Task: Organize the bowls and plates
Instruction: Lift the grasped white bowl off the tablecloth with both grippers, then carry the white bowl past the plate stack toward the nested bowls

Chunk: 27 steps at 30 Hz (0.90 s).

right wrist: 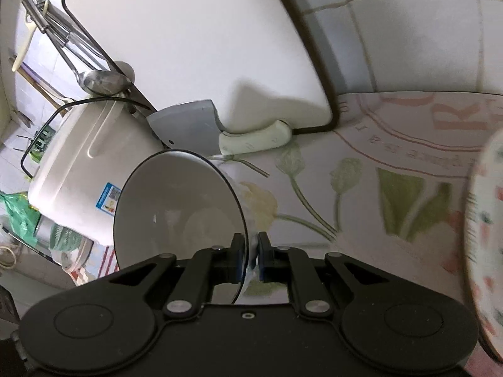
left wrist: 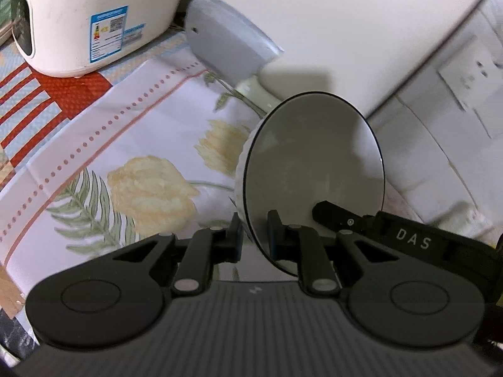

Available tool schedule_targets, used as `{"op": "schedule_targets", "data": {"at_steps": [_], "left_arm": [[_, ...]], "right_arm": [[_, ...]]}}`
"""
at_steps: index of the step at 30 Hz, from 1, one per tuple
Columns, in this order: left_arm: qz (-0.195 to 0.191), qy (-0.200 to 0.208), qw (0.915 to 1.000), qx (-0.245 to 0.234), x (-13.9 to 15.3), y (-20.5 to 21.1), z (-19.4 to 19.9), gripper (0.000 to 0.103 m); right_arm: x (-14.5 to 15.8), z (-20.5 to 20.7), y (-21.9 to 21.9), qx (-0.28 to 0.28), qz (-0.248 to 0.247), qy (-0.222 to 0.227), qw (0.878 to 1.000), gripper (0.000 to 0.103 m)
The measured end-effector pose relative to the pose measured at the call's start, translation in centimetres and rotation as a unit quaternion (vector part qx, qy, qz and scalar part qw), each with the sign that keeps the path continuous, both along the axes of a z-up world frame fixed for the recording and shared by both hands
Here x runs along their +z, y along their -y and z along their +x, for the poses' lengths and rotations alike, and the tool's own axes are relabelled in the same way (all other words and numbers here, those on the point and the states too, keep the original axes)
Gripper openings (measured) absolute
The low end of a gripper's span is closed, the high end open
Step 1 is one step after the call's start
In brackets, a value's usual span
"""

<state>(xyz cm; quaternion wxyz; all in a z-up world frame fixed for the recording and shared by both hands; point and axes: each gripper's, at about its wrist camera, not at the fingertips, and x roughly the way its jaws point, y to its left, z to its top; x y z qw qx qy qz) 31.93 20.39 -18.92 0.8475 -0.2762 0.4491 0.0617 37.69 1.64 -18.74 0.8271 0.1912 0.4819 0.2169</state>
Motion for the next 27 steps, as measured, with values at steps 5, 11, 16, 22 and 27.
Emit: {"op": "schedule_targets", "data": {"at_steps": [5, 11, 16, 22, 27], "left_arm": [[0.002, 0.001, 0.999, -0.045, 2.4, 2.4, -2.1, 0.015], [0.01, 0.005, 0.9958, -0.091, 4.8, 6.1, -4.6, 0.015], [0.002, 0.006, 0.9918, -0.128, 5.9, 9.4, -6.7, 0.015], [0.004, 0.011, 0.9865, -0.163, 7.4, 12.7, -9.6, 0.015], [0.012, 0.016, 0.981, -0.193, 8.4, 15.8, -10.7, 0.015]], "right_arm": [[2.4, -2.7, 2.4, -0.017, -0.004, -0.008, 1.0, 0.013], [4.7, -6.3, 6.1, -0.037, -0.009, -0.01, 0.999, 0.013], [5.7, -9.4, 10.4, -0.062, -0.003, -0.011, 0.998, 0.014], [6.9, -13.2, 14.2, -0.071, -0.006, -0.001, 0.997, 0.015], [7.4, -16.0, 17.1, -0.088, -0.009, 0.015, 0.996, 0.016]]}}
